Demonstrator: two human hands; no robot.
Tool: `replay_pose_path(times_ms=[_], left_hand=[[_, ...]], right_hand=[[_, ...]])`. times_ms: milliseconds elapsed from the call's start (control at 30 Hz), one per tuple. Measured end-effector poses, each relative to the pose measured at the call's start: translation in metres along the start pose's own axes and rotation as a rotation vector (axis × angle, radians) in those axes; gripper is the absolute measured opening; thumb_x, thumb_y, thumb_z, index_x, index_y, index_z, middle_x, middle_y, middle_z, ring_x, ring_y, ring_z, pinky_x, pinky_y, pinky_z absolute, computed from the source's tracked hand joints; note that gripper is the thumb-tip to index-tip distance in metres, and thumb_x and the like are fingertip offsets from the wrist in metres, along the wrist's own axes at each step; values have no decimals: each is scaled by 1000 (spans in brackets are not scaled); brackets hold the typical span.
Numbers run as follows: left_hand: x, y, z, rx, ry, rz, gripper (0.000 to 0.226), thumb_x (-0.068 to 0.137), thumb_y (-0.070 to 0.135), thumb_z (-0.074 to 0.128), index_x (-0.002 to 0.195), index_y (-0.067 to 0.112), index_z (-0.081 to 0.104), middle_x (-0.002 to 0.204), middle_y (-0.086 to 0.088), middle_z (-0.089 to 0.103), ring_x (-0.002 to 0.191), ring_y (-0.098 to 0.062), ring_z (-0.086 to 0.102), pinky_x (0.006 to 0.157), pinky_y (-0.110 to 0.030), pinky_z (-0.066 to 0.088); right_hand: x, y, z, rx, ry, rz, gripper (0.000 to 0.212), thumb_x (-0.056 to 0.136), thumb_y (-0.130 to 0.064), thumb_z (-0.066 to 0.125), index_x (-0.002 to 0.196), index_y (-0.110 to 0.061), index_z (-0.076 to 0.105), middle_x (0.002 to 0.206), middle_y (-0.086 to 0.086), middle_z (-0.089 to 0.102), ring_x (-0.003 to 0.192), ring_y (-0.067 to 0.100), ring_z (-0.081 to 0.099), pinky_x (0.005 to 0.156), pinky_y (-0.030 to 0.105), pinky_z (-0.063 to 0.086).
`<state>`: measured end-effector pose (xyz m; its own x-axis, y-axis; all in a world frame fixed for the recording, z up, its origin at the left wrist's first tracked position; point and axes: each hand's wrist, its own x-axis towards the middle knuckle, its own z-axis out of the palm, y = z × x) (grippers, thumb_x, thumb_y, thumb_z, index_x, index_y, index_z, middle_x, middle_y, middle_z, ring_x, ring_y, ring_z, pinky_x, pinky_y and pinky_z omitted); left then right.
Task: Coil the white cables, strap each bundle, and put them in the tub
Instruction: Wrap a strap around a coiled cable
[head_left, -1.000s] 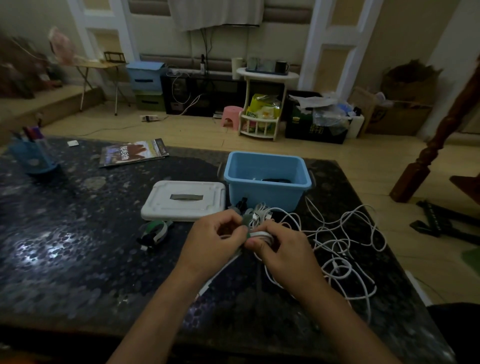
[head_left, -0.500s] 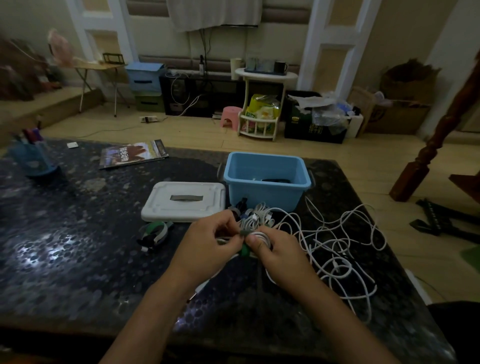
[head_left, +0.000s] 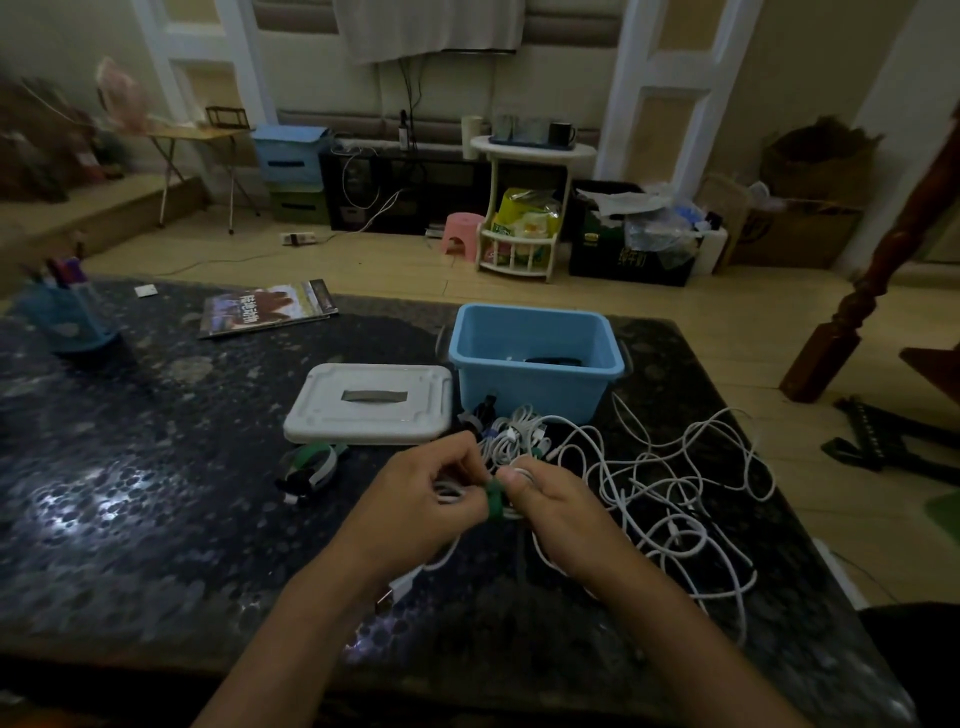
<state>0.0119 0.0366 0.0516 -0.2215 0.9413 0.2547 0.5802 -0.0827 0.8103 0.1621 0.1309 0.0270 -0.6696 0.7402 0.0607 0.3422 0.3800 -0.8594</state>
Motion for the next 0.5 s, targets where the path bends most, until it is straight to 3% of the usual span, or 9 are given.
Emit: replay_pose_path(times_ms=[100, 167, 233, 333, 500], left_hand=[[1, 2, -1, -88, 7, -43, 12, 82, 6, 70, 74, 8, 61, 61, 6, 56, 57, 0, 46, 57, -13, 38], [2, 1, -1, -121, -4, -65, 20, 84, 17, 74, 74, 6, 61, 64, -3, 59, 59, -6, 51, 58, -20, 42], [2, -4, -2, -127, -43, -98, 21, 81, 18, 79, 77, 9, 62, 73, -6, 66, 66, -14, 59, 63, -32, 51], [2, -10, -6, -148, -124, -138, 24, 77, 18, 84, 80, 17, 60, 79, -4, 70, 72, -18, 63, 69, -37, 55], [2, -14, -7, -41, -188, -184, 37, 69, 23, 88, 84, 30, 55, 84, -7, 66, 71, -12, 58, 73, -43, 55]], right_hand=[[0, -1, 0, 5, -21, 10, 45, 95, -49, 43, 88, -7, 59, 79, 6, 57, 75, 21, 54, 74, 45, 45], [0, 1, 0, -23, -37, 10, 35, 102, -40, 46, 86, -12, 59, 78, 0, 56, 75, 18, 54, 74, 44, 45], [1, 2, -1, -69, -51, 5, 30, 104, -36, 47, 81, -19, 57, 76, -6, 55, 74, 14, 53, 72, 42, 44], [0, 2, -2, -117, -65, -10, 29, 104, -37, 47, 82, -20, 57, 76, -5, 56, 74, 14, 54, 73, 43, 45], [-2, -2, -1, -209, -78, -54, 28, 101, -42, 46, 90, -21, 59, 85, -2, 64, 81, 18, 60, 76, 43, 49]])
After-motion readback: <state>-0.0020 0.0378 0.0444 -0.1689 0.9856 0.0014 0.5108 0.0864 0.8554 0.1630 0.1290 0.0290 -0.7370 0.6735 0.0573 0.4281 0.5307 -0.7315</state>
